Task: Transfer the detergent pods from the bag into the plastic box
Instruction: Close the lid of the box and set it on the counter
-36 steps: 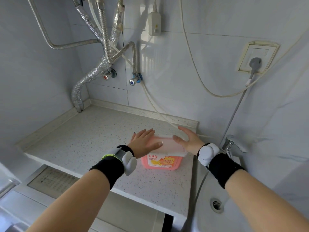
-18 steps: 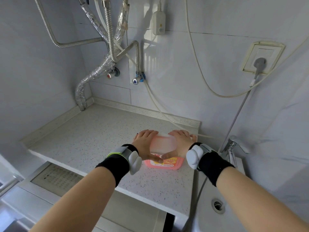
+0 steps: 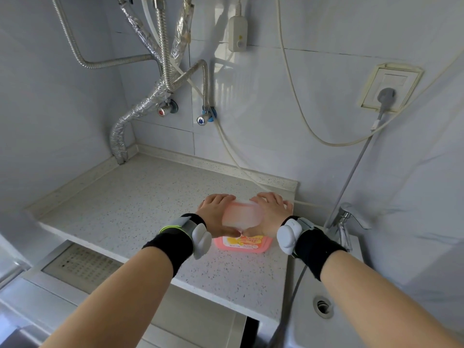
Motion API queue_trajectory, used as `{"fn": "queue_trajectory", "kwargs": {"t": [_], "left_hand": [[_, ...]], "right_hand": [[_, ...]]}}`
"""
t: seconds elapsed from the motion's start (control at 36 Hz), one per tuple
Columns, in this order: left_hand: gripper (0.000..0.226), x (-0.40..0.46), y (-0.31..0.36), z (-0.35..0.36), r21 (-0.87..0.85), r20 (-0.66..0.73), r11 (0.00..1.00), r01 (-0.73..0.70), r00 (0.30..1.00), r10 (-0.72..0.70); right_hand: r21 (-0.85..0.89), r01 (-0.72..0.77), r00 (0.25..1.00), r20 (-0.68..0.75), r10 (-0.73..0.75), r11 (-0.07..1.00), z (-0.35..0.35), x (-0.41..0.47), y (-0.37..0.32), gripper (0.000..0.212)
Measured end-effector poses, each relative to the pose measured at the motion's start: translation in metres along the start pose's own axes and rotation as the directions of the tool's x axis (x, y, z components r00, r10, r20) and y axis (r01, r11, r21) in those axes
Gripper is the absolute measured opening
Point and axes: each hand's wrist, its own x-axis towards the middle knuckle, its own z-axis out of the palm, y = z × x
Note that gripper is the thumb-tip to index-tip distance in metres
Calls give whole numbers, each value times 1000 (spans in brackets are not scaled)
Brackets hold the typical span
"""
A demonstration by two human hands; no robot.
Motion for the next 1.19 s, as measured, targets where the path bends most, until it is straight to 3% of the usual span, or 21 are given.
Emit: {"fn": "queue_trajectory", "kwargs": {"t": [0.17,0.33,0.47,0.64,0.75,0.83,0.94,1.06,1.11,1.19], "left_hand": [[99,-2,1,-2,-57,10,998,14,1000,-14],[94,-1,2,-1,-53,2,999,13,1000,-12],[93,-2,4,-2,-15,-11,1000,10,1000,-10],[105,-8,0,-3,26,-6,998,-51,999,52],[79,-14,-1,-3,-88,-37,992,-88,996,85],[63,-16,0,-3,-128,-24,988,-84,996,81],[63,-17,3,-5,-138,-8,988,-69,998,69],[90,-20,3,-13,-222,19,975,-14,1000,18],[98,-23,1,-16,-309,-11,948,78,996,-85],[96,-21,-8,-13,-364,63,903,228,973,-220]], "right_hand": [[38,-12,991,133,7,999,-13,-7,17,106],[37,0,1000,27,-1,999,-5,-3,22,94],[88,-5,1000,28,3,996,-4,-5,23,91],[229,-29,992,124,0,973,-4,-12,38,118],[419,-75,990,139,17,905,3,-13,51,124],[430,-54,996,83,19,901,9,-7,62,107],[497,-48,996,87,5,866,8,-8,59,118],[707,-131,978,206,-25,695,8,-13,58,126],[748,-194,974,222,36,635,8,-15,59,110],[769,-271,961,249,119,579,7,-14,63,63]]}}
